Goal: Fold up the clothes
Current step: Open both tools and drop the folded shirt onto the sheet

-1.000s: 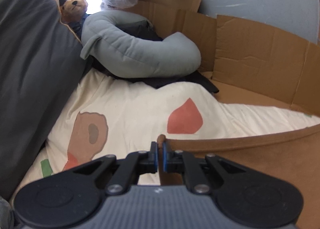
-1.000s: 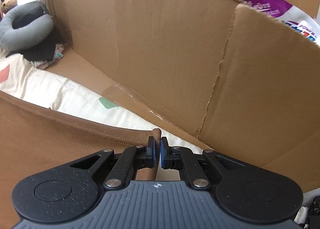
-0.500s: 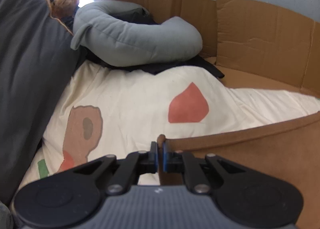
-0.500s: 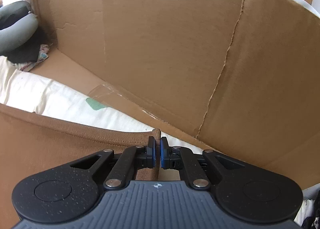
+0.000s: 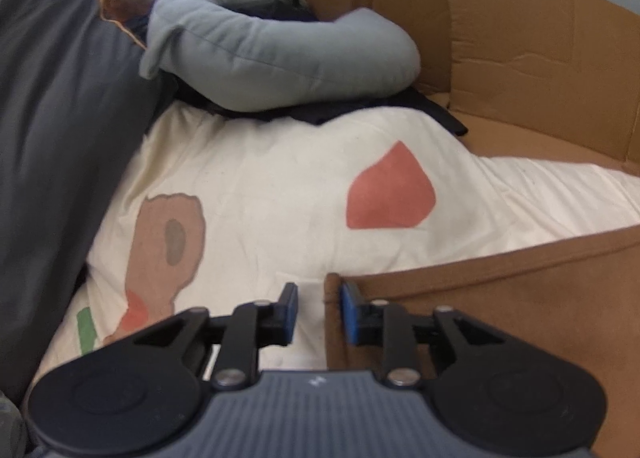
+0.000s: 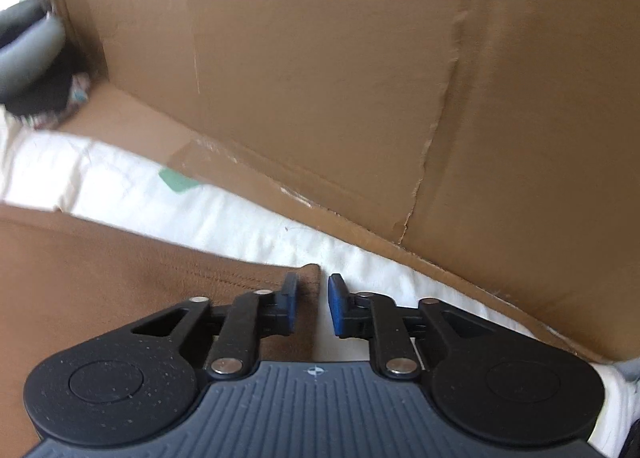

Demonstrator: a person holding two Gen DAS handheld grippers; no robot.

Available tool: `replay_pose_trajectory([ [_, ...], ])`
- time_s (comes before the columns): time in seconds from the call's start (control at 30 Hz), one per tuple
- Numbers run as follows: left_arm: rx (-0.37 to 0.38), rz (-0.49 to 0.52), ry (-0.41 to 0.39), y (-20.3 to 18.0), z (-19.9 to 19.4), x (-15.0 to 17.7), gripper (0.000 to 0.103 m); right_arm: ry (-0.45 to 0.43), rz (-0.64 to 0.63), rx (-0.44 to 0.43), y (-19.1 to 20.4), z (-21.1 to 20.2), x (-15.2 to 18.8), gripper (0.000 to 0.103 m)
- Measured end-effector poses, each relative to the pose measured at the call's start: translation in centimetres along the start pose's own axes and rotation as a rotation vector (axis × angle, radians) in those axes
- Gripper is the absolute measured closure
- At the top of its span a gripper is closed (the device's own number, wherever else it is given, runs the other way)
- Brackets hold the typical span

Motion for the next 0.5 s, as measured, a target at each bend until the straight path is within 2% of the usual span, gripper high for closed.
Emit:
replay_pose_trajectory([
  [0.13, 0.009, -0.053, -0.024, 0.4, -1.4, -0.6, 0.074, -0.045, 0.002, -0.027, -1.4, -2.4, 0.2, 0.076],
  [0.23, 0.013, -0.088, -0.004, 0.2, -2.6, -0.6, 0.073, -0.072, 0.047, -0.049, -2.5, -4.2, 0.5, 0.076],
  [0.5, 0.086, -0.115, 0.017, -0.7, -6.8, 1.1, 0.073, -0.089, 0.042, -0.108, -1.7, -7.9, 2.4, 0.076],
])
Point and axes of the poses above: each gripper's, at about its wrist camera, not at the fingertips, and z roughly the way its jaws point, y to its left, x to its underside, the point moved 6 cm from there along z, roughly the way its jaws point
